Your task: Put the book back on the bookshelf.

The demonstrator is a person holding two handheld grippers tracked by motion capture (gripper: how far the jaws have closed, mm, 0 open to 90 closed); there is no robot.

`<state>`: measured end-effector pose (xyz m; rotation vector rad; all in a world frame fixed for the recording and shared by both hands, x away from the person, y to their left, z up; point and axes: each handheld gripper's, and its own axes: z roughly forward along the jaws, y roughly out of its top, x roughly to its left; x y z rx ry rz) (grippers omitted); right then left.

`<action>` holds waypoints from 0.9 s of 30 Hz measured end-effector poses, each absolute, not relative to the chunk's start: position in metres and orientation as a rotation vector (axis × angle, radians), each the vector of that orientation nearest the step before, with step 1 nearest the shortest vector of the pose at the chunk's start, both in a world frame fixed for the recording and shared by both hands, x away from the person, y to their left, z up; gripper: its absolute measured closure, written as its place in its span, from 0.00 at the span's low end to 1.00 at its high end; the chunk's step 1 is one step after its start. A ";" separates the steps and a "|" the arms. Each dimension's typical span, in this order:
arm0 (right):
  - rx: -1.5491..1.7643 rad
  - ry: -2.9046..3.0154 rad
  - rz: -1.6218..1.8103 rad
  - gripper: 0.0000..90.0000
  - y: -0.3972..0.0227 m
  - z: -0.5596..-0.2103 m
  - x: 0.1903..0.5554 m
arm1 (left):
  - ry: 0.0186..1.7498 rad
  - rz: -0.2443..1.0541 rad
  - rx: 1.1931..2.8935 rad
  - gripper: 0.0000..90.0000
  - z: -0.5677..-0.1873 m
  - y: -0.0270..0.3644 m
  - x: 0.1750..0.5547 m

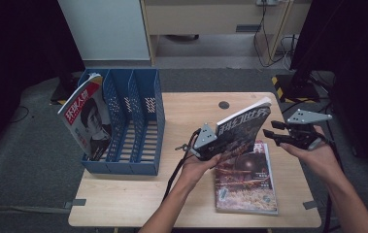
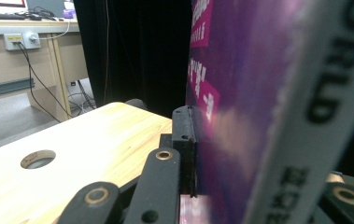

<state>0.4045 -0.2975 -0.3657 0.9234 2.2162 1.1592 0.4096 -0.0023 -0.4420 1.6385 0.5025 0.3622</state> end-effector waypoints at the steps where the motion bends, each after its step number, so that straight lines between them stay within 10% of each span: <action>1: 0.929 2.216 1.157 0.55 -0.298 -0.368 0.405 | 0.503 0.361 1.635 0.92 -0.442 -0.002 0.410; 27: 1.199 2.284 0.942 0.11 -0.294 -0.427 0.415 | 0.519 0.359 1.625 0.92 -0.443 -0.002 0.410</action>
